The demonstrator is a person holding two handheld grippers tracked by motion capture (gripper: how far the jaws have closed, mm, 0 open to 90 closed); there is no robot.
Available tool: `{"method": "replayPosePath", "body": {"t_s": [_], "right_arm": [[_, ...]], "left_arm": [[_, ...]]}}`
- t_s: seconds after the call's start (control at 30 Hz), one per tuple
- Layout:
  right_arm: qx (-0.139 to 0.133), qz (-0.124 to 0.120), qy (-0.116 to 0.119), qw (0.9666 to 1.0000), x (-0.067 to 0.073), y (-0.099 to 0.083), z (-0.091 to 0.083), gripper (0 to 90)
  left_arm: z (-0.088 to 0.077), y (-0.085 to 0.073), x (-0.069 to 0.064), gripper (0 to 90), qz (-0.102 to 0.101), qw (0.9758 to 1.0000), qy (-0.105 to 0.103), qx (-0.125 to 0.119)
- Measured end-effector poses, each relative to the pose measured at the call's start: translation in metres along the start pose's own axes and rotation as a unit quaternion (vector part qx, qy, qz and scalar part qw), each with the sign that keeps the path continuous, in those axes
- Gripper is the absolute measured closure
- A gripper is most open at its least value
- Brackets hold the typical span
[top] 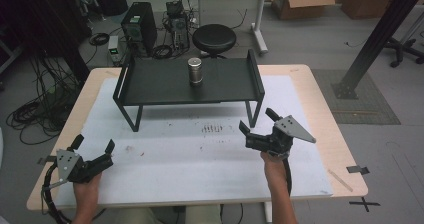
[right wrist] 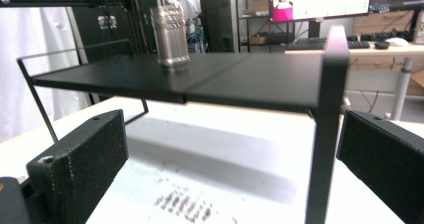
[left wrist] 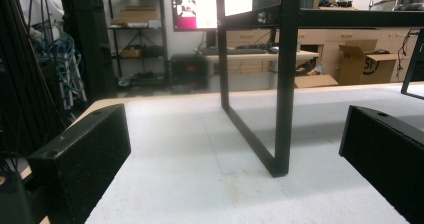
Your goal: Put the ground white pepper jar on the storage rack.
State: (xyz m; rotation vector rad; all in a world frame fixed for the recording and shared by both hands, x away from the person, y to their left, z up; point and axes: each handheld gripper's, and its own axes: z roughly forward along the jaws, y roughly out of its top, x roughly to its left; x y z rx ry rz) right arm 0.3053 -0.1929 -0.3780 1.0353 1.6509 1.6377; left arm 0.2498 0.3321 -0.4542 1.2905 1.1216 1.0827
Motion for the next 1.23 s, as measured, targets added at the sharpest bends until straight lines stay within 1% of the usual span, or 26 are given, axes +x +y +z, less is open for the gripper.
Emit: {"method": "replayPosePath", "body": {"t_s": [0.17,0.3,0.4,0.5,0.7,0.83,1.03,1.13,1.23], "right_arm": [[0.008,0.003,-0.015,0.9998,-0.006,-0.019,-0.006,0.0],[0.005,0.008,-0.028,0.9996,-0.011,-0.033,-0.009,0.0],[0.009,0.000,-0.040,0.9992,-0.013,-0.042,-0.010,0.0],[0.006,-0.004,-0.043,0.9990,-0.013,-0.050,-0.011,0.0],[0.005,-0.007,-0.051,0.9987,-0.014,-0.060,-0.012,0.0],[-0.002,-0.022,-0.057,0.9981,-0.012,-0.063,-0.015,0.0],[-0.003,-0.022,-0.065,0.9977,-0.012,-0.072,-0.017,0.0],[-0.022,-0.020,-0.065,0.9974,-0.013,-0.074,-0.021,0.0],[-0.034,-0.019,-0.063,0.9972,-0.013,-0.075,-0.023,0.0]], "left_arm": [[0.000,0.000,0.000,0.5,0.000,1.0000,0.000,0.000],[0.000,0.000,0.000,0.4,0.000,1.0000,0.000,0.000],[0.000,0.000,0.000,0.4,0.000,1.0000,0.000,0.000],[0.000,0.000,0.000,0.4,0.000,1.0000,0.000,0.000],[0.000,0.000,0.000,0.5,0.001,1.0000,0.000,0.001],[0.000,0.000,0.000,0.4,0.001,1.0000,0.000,0.001],[0.000,0.000,0.000,0.4,0.001,1.0000,0.000,0.001],[0.000,0.000,0.000,0.4,0.002,1.0000,0.000,0.001],[0.000,0.000,0.000,0.4,0.002,1.0000,0.000,0.001]]}}
